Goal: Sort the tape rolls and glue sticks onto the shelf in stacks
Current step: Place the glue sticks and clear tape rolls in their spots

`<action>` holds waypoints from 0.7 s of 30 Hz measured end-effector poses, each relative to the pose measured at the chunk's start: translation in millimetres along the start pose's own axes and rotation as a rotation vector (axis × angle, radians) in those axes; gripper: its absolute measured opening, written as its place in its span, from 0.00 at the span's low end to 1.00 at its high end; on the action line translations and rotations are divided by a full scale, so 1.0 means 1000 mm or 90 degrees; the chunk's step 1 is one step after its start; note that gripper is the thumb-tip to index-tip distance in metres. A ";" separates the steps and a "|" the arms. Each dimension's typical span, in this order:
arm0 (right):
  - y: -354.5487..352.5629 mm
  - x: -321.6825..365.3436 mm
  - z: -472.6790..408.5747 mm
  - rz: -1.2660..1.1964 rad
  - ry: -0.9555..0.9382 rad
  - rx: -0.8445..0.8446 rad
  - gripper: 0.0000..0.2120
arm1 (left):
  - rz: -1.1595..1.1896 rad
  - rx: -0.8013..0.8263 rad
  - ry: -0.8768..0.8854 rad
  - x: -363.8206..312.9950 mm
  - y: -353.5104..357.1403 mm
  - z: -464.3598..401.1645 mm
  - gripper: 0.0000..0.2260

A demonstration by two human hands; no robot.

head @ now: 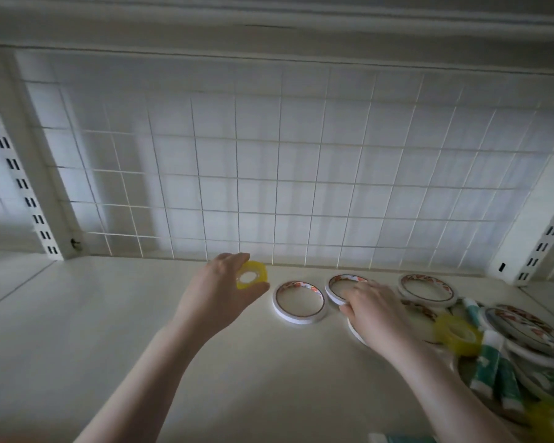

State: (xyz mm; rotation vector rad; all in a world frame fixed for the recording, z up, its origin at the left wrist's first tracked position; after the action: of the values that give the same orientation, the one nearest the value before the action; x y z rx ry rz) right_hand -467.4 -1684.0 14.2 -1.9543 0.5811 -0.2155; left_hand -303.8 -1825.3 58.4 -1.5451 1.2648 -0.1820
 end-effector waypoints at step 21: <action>-0.080 0.082 0.026 -0.205 -0.052 -0.208 0.11 | -0.056 -0.137 -0.126 0.063 -0.089 0.089 0.26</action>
State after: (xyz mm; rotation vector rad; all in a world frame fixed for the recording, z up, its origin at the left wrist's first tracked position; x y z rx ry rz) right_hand -361.7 -1675.4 64.9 -2.3598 0.2544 -0.2513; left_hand -163.0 -1832.3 61.9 -1.7581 1.0887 0.0519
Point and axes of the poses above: each hand's wrist, its own z-axis away from the middle knuckle, its own y-axis out of the palm, x = y × z, the point moved 8 cm from there along -z, towards the middle knuckle, and after that the axes turned 2 degrees about -z, right-handed, at the moved point
